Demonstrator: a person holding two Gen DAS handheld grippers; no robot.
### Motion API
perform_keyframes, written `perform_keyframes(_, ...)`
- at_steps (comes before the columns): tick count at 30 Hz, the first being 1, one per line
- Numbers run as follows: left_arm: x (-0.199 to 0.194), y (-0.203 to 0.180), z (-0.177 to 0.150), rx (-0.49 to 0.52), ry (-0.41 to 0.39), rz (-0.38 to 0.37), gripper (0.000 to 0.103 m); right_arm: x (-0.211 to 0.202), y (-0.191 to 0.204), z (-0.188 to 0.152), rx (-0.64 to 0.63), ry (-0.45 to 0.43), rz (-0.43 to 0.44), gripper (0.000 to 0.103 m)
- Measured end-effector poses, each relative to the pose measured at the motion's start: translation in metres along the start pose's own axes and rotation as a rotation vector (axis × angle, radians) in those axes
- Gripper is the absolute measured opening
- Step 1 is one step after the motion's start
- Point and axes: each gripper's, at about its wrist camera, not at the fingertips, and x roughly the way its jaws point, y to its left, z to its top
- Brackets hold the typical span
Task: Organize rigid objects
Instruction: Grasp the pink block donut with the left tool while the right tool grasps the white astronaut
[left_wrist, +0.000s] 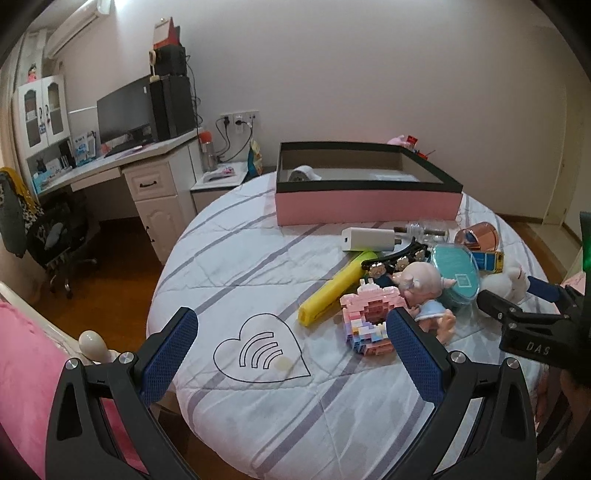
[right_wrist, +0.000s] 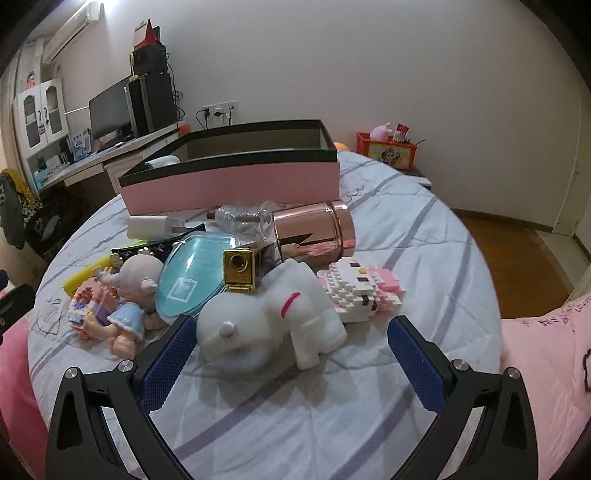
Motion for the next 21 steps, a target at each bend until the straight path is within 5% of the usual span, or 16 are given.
perform_keyframes(6, 0.008, 0.001, -0.001, 0.0, 0.027, -0.007, 0.103, 0.002, -0.005, -0.001, 0.003, 0.003, 0.088, 0.078)
perform_keyframes(21, 0.026, -0.028, -0.008, -0.012, 0.082, -0.114, 0.103, -0.01, -0.022, -0.01, 0.026, -0.008, 0.09, 0.078)
